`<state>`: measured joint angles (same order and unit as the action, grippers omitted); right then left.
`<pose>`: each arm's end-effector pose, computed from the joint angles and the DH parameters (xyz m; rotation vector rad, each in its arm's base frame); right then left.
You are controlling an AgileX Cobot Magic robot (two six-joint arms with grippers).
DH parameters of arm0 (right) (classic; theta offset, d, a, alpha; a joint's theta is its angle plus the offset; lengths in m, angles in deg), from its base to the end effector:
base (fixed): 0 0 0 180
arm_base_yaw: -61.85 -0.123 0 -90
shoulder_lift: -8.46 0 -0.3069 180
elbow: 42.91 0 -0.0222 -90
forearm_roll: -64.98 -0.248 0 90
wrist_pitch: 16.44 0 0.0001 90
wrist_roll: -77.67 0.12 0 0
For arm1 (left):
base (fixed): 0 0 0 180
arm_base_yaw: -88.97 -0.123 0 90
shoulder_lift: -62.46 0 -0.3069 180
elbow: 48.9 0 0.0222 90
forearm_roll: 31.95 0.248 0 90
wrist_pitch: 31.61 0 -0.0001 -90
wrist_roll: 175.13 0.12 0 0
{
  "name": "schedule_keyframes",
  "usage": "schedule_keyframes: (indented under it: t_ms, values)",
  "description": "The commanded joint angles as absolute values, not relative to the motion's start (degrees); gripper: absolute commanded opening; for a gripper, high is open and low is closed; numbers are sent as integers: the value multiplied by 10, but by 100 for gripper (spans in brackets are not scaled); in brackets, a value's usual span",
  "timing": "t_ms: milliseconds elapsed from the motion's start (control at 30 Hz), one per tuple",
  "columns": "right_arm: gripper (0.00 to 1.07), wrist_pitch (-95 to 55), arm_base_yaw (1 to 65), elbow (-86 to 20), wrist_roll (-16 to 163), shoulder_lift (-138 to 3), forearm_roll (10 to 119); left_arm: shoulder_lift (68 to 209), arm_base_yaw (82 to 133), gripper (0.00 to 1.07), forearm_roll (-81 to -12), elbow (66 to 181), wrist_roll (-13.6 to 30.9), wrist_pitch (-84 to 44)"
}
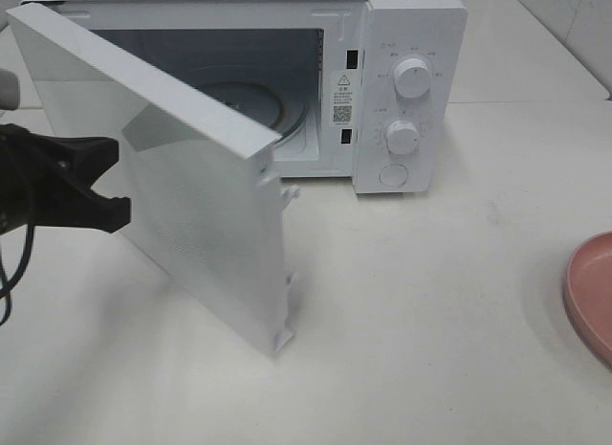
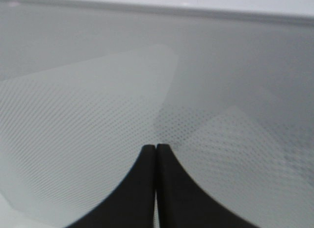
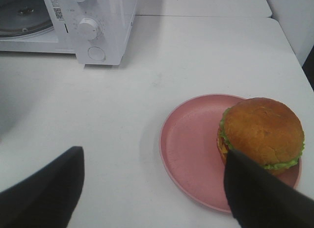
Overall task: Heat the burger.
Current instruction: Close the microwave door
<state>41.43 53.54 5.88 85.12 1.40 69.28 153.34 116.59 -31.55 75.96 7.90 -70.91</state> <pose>-0.0010 -0.0079 0.2702 -0.0133 1.9837 0.0895 0.2449 -0.1287 0.2020 0.5029 1.8044 -0.2970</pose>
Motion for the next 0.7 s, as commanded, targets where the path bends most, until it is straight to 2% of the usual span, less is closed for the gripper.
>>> schedule_keyframes:
  t_ms: [33, 100, 200, 267, 633, 700]
  values:
    - [76, 407, 538, 59, 844, 30, 695, 1544, 1177, 0, -325, 774, 74, -720]
    - [76, 407, 538, 59, 844, 30, 695, 1577, 1208, 0, -342, 812, 74, -720]
    - [76, 407, 538, 59, 844, 30, 695, 1586, 1217, 0, -348, 823, 74, -720]
    - [76, 407, 538, 59, 844, 30, 695, 1622, 1247, 0, -373, 865, 74, -720]
    - [76, 407, 538, 59, 844, 30, 695, 1688, 1298, 0, -408, 950, 74, -719]
    - [76, 407, 538, 59, 844, 30, 695, 1713, 1314, 0, -432, 989, 74, -715]
